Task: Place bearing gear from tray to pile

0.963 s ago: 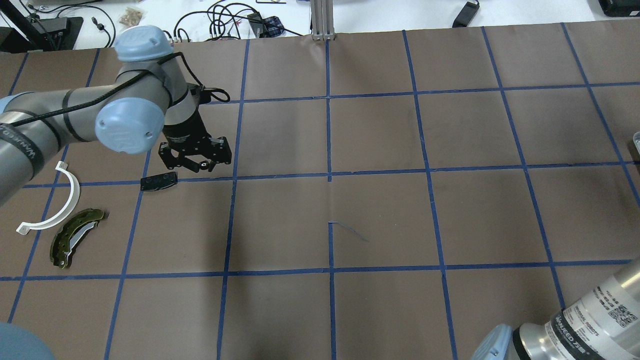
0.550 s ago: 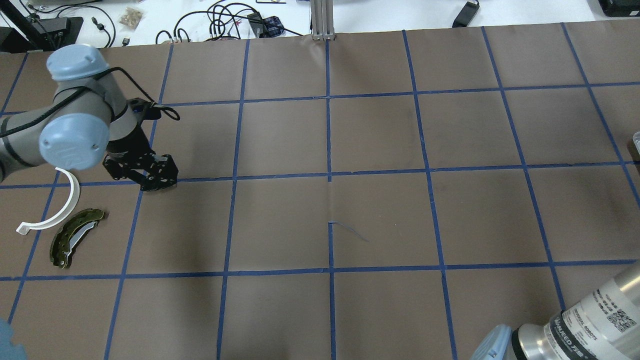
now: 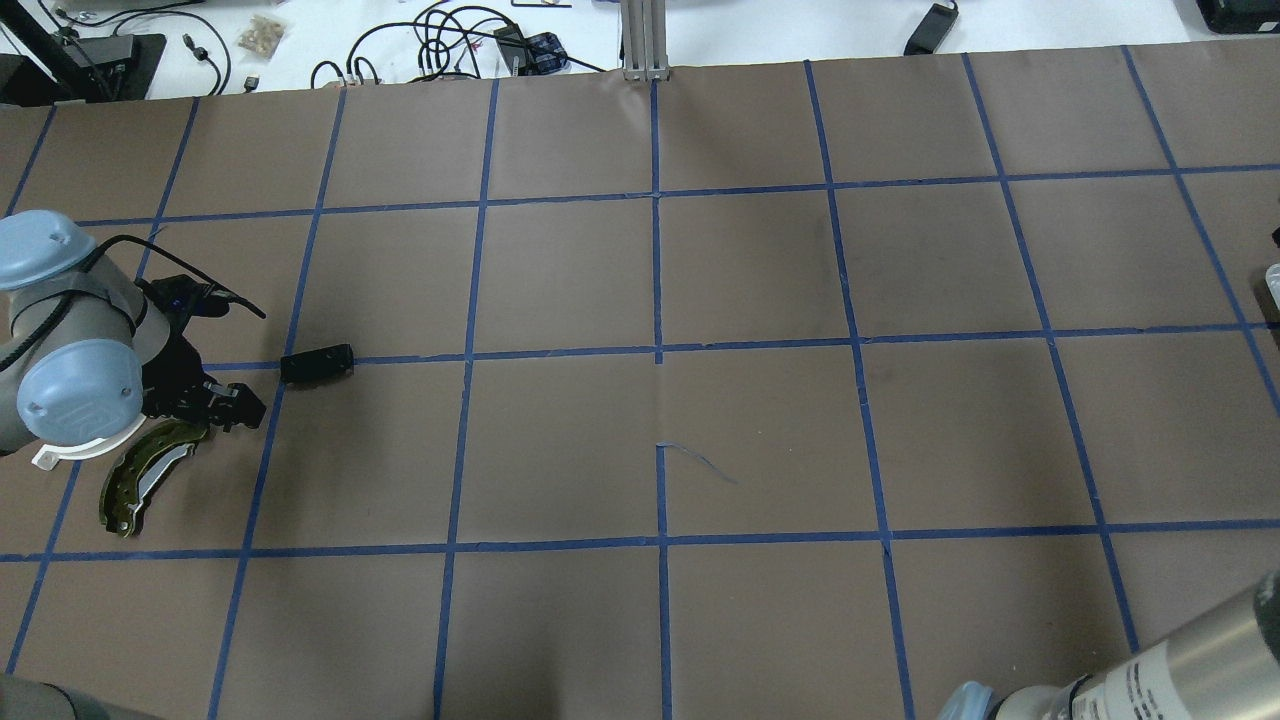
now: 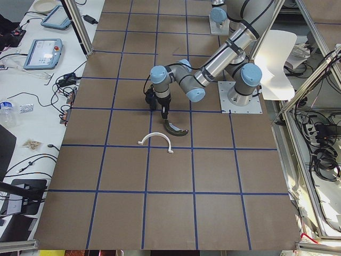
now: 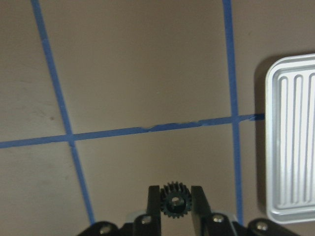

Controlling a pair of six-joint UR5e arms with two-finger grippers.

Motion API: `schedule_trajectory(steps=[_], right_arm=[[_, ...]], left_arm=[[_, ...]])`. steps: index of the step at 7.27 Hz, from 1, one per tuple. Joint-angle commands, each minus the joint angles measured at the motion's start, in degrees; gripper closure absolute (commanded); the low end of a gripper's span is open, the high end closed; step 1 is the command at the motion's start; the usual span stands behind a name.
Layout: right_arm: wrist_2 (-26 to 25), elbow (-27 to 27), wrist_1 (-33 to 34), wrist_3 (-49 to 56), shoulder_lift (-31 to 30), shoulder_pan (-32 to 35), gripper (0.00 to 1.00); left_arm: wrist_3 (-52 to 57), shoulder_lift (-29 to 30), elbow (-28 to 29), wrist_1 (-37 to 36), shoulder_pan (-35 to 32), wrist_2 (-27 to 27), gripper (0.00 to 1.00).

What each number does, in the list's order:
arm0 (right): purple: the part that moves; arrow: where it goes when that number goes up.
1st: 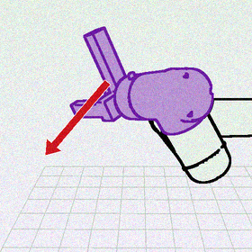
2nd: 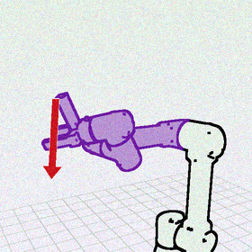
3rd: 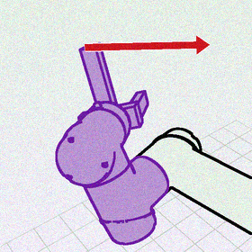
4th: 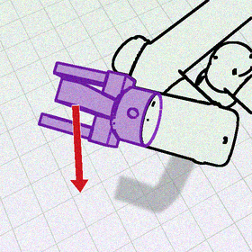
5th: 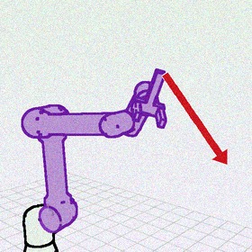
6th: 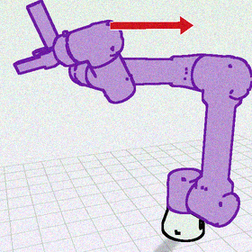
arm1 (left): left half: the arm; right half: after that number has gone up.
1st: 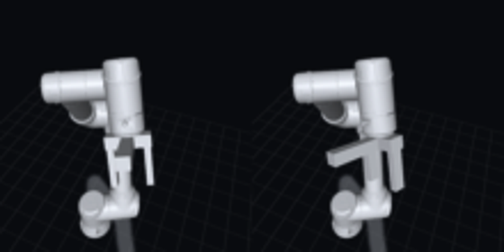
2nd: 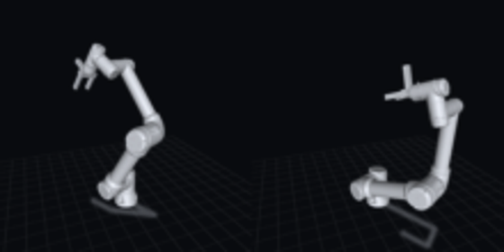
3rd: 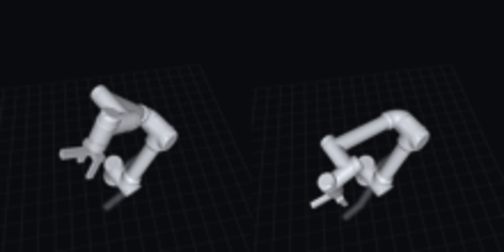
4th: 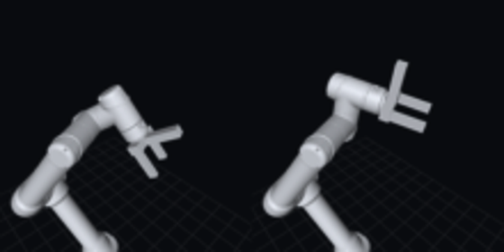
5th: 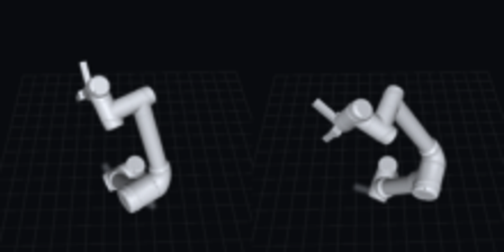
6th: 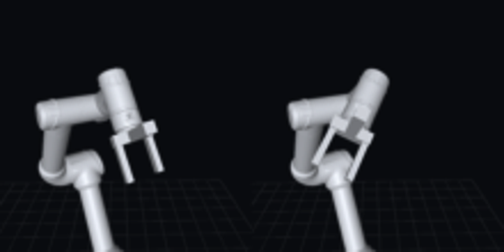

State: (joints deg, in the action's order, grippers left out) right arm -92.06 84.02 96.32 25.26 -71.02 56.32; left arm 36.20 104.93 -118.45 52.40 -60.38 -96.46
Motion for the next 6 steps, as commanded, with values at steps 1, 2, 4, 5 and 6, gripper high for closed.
schedule_trajectory(steps=[1, 2, 4, 5, 6], right_arm=[[0.75, 6.76, -0.27, -12.56, -7.80, 11.29, 1.00], [0.92, 6.86, -0.26, -17.39, -8.17, 17.53, 1.00], [1.79, 6.95, -0.09, -27.77, -8.70, 28.00, 1.00], [2.23, 6.95, 1.48, -35.72, -8.18, 32.75, 1.00], [3.20, 7.56, 3.15, -39.28, -7.39, 37.15, 1.00]], left_arm=[[0.10, -0.25, 0.15, 0.07, -0.26, 0.13, 0.00], [-0.34, -1.82, 0.41, 0.68, -1.40, 0.04, 0.00], [-4.79, -8.39, 3.03, 9.06, -6.13, -0.05, 0.00], [-9.78, -11.30, 7.57, 16.26, -10.42, -0.05, 0.00], [-16.79, -12.98, 12.75, 23.99, -15.33, 0.04, 0.00]])
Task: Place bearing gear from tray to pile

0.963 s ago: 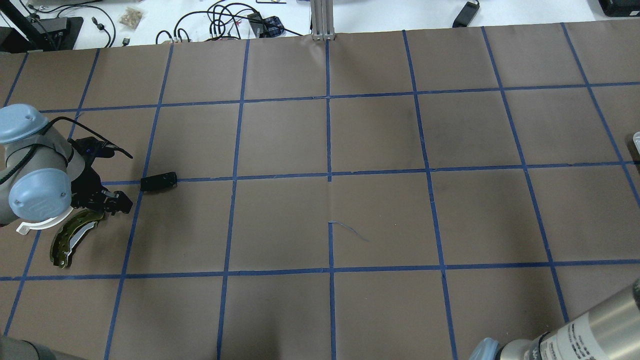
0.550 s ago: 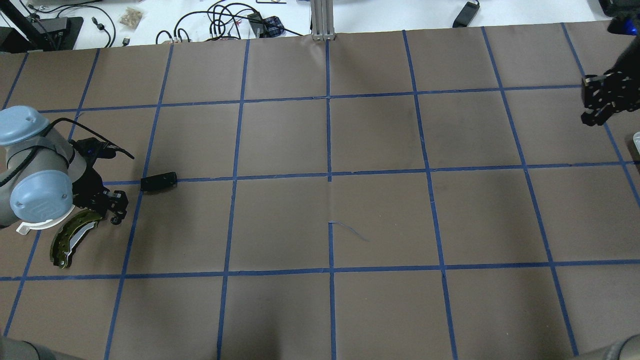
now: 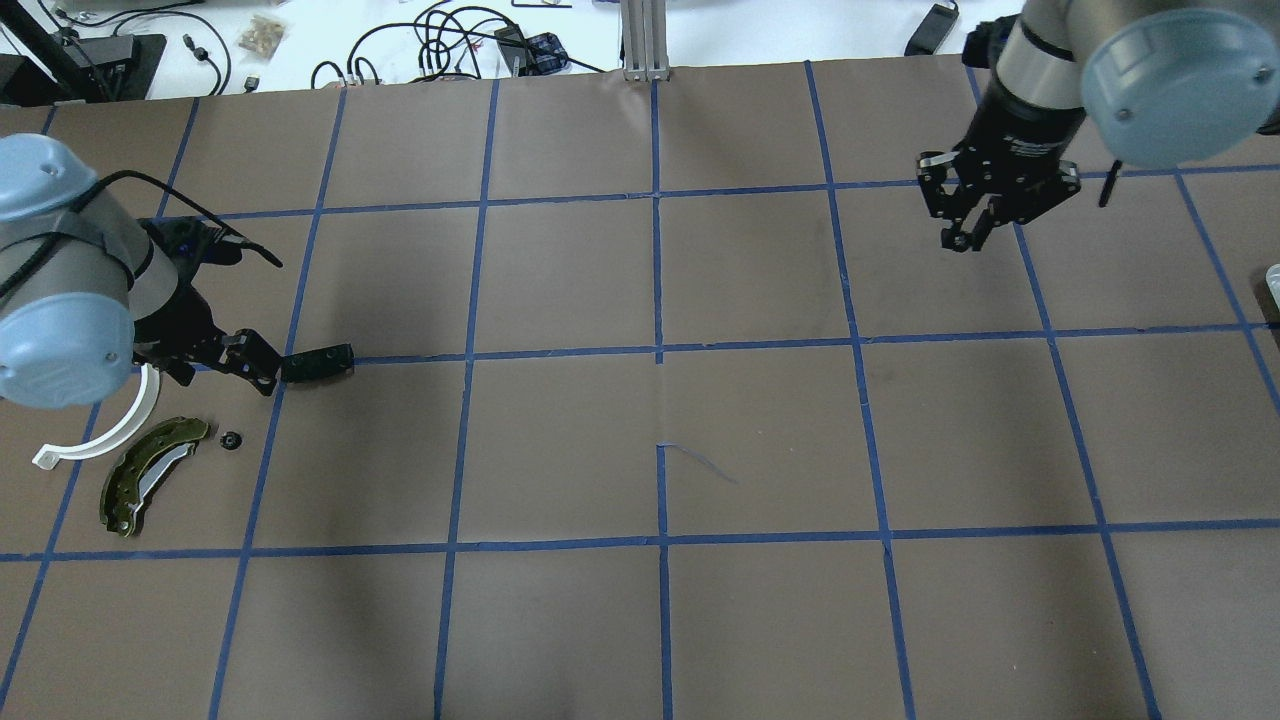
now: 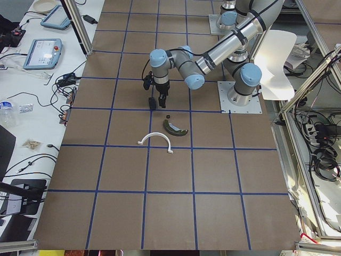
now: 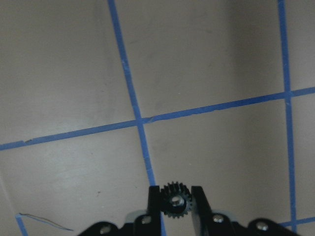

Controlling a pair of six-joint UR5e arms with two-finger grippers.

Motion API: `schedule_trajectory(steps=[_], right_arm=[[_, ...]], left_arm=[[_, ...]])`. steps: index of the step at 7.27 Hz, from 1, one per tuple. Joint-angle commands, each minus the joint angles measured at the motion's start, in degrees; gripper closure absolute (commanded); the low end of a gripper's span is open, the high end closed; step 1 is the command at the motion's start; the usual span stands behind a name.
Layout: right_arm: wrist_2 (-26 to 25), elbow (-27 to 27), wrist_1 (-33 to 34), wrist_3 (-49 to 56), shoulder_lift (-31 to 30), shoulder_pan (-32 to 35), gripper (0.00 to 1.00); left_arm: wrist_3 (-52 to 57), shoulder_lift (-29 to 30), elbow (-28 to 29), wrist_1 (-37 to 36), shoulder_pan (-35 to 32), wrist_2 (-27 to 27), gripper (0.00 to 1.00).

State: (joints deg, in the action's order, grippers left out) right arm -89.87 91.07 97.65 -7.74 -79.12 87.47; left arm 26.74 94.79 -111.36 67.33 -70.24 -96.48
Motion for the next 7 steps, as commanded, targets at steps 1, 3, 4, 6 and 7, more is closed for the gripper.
schedule_trajectory(steps=[1, 3, 4, 6, 7], right_arm=[[3.01, 1.81, 4.97, -7.28, 2.02, 8.83, 1.00], [6.60, 5.76, 12.52, -16.13, 3.52, 14.80, 1.00], [8.11, 8.57, 17.26, -18.52, 4.05, 17.27, 1.00], [8.30, 13.15, 25.18, -22.39, 6.77, 23.15, 1.00], [8.30, 13.34, 25.30, -23.45, 7.65, 24.31, 1.00]], left_arm=[[-13.32, -3.99, 10.59, 15.83, -9.69, 4.24, 0.00], [-23.28, -3.92, 18.33, 21.16, -18.13, 5.42, 0.00], [-24.88, -2.78, 21.85, 23.35, -21.05, 5.68, 0.00], [-24.20, -4.52, 22.07, 24.07, -22.30, 5.42, 0.00], [-24.36, -5.05, 21.54, 23.12, -22.39, 5.51, 0.00]])
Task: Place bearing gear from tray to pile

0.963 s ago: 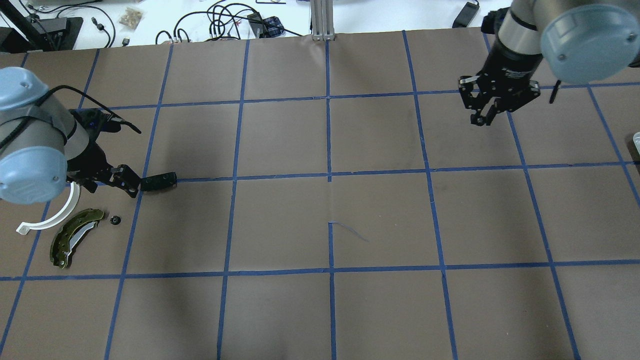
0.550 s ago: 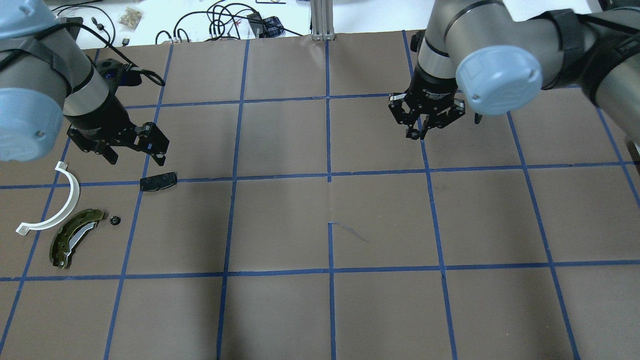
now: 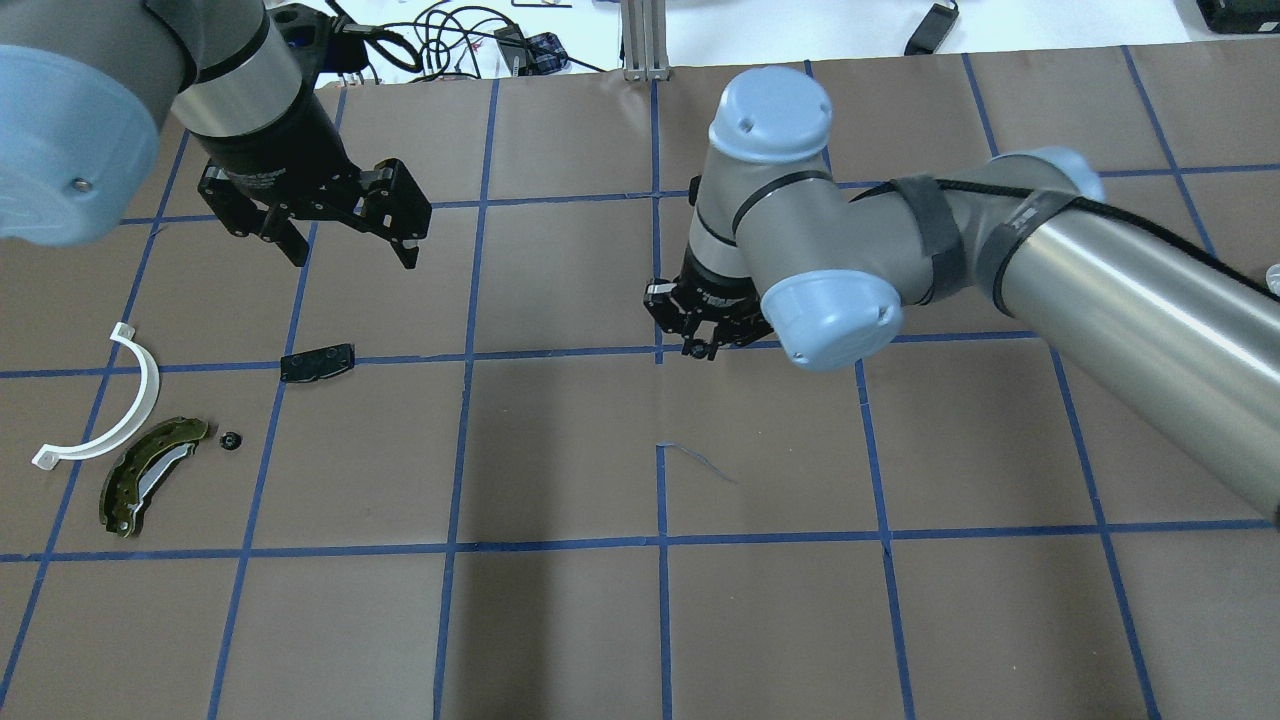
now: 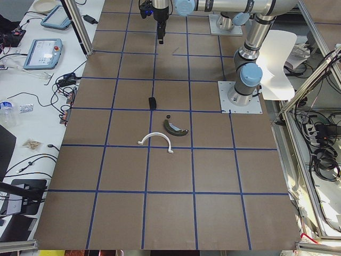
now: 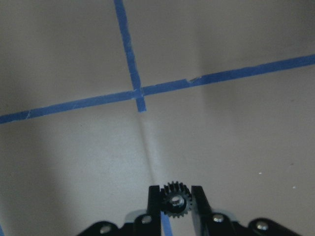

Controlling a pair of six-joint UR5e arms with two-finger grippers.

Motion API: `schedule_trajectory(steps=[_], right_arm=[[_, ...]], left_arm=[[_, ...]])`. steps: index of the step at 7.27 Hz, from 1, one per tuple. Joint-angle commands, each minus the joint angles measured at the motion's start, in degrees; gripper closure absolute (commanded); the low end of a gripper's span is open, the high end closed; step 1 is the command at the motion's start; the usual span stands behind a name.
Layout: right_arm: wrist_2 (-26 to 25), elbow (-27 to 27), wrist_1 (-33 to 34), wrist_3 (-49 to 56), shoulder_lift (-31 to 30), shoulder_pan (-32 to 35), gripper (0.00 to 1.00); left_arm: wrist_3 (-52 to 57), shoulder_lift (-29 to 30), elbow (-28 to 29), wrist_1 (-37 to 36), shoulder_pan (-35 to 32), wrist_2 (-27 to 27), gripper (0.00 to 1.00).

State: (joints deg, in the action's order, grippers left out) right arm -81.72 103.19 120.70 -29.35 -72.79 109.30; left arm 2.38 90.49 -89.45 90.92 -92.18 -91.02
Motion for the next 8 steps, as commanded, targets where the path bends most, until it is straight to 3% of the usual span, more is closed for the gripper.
schedule_trajectory(steps=[1, 6, 7, 8], right_arm=[[3.29, 1.31, 2.52, -2.98, 2.38, 3.45, 1.00], [5.69, 0.79, 14.55, -6.52, 9.68, 8.12, 1.00], [5.61, 1.30, 16.48, -7.03, 10.04, 8.12, 0.95], [4.74, 1.31, 16.41, -6.43, 10.04, 8.12, 0.59]], left_arm=[[-0.27, -1.19, -0.89, -0.48, -0.45, -0.04, 0.00], [-0.27, -1.28, -1.16, -0.57, -0.45, 0.05, 0.00], [-0.27, -1.28, -1.16, -0.49, -0.45, -0.04, 0.00], [-0.27, -1.28, -1.16, -0.48, -0.37, -0.04, 0.00]])
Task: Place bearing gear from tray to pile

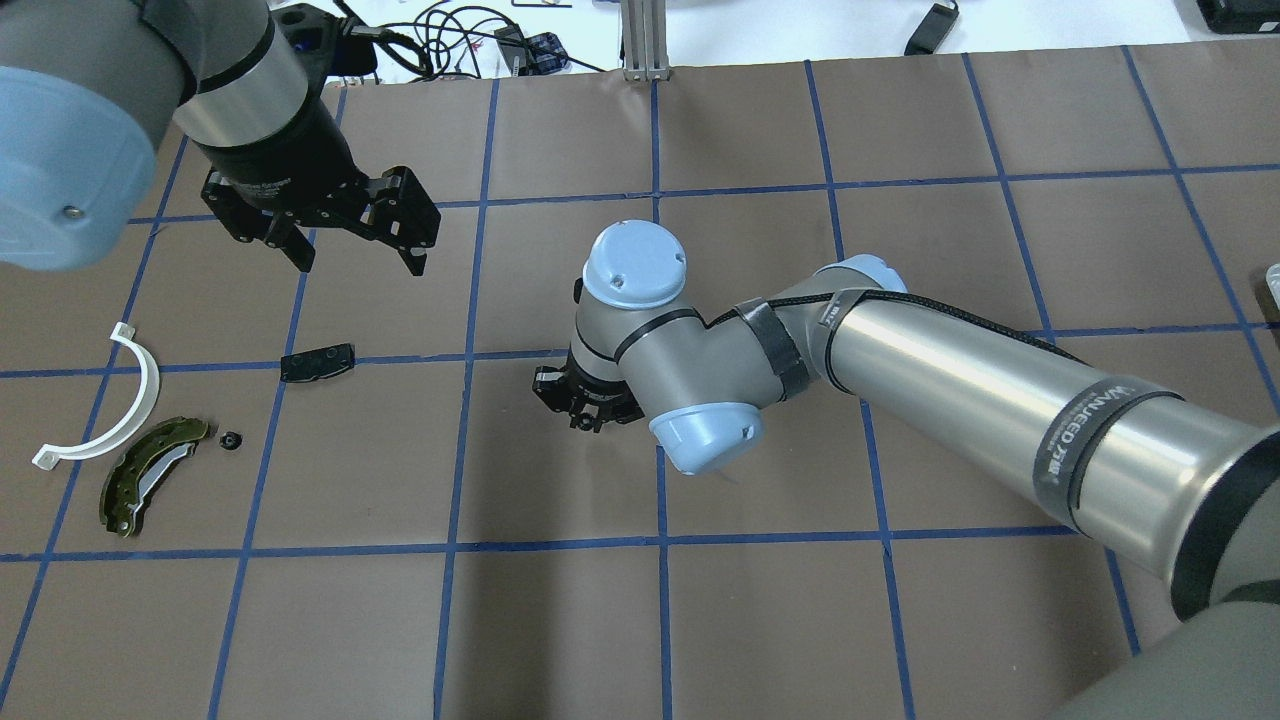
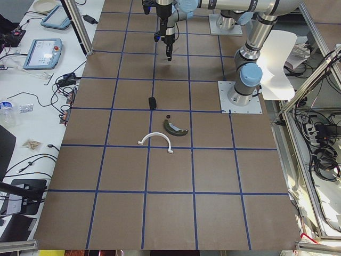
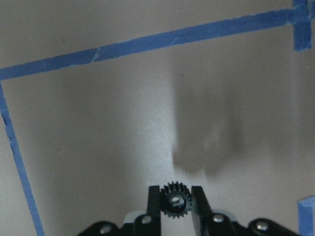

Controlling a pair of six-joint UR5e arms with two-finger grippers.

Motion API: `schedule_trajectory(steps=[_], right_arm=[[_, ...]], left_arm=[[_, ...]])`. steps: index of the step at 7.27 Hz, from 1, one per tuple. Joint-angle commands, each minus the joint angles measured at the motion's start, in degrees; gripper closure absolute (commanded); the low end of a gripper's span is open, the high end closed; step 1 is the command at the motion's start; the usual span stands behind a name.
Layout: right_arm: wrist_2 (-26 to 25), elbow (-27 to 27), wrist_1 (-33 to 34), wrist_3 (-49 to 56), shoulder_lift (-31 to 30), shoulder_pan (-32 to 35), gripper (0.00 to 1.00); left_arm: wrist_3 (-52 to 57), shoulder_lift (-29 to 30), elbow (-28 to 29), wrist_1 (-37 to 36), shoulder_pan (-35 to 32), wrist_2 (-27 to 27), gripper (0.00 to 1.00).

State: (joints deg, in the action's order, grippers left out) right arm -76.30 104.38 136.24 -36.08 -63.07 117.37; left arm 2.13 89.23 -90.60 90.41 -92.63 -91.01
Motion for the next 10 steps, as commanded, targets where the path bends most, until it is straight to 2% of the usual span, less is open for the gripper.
schedule_trajectory(steps=[1, 2, 3, 5, 7, 8, 9, 10], right_arm=[[-0.78, 0.12, 0.87, 0.57, 0.14, -0.04, 0.20], [-0.78, -0.05, 0.96, 1.70, -0.56, -0.91, 0.00], [-0.87, -0.06, -0.26, 4.06, -2.66, -1.96, 0.00], [-2.53, -0.15, -12.95, 15.44, -12.29, -8.87, 0.00], [-2.80, -0.14, -25.44, 27.33, -20.83, -18.62, 0.00], [-7.85, -0.23, -29.59, 31.82, -24.18, -22.50, 0.00], [-12.51, -0.93, -32.50, 32.90, -25.52, -25.15, 0.00], [-12.12, -2.07, -35.05, 33.26, -26.22, -26.48, 0.00]], left_arm=[[-0.20, -0.02, -0.02, 0.03, -0.01, -0.04, 0.00], [-0.20, -0.11, -0.10, 0.03, -0.01, -0.13, 0.00], [-0.20, -0.11, -0.11, 0.03, -0.01, -0.04, 0.00], [-0.28, -0.03, -0.28, 0.12, -0.01, -0.13, 0.00], [-0.72, 3.74, -3.07, -0.06, 0.08, 0.39, 0.00], [-0.55, 5.93, -6.49, -3.89, -0.01, 0.14, 0.00], [-1.07, 7.87, -11.13, -10.80, -0.10, 0.13, 0.00], [-1.25, 9.45, -16.66, -20.27, -0.45, 0.22, 0.00]])
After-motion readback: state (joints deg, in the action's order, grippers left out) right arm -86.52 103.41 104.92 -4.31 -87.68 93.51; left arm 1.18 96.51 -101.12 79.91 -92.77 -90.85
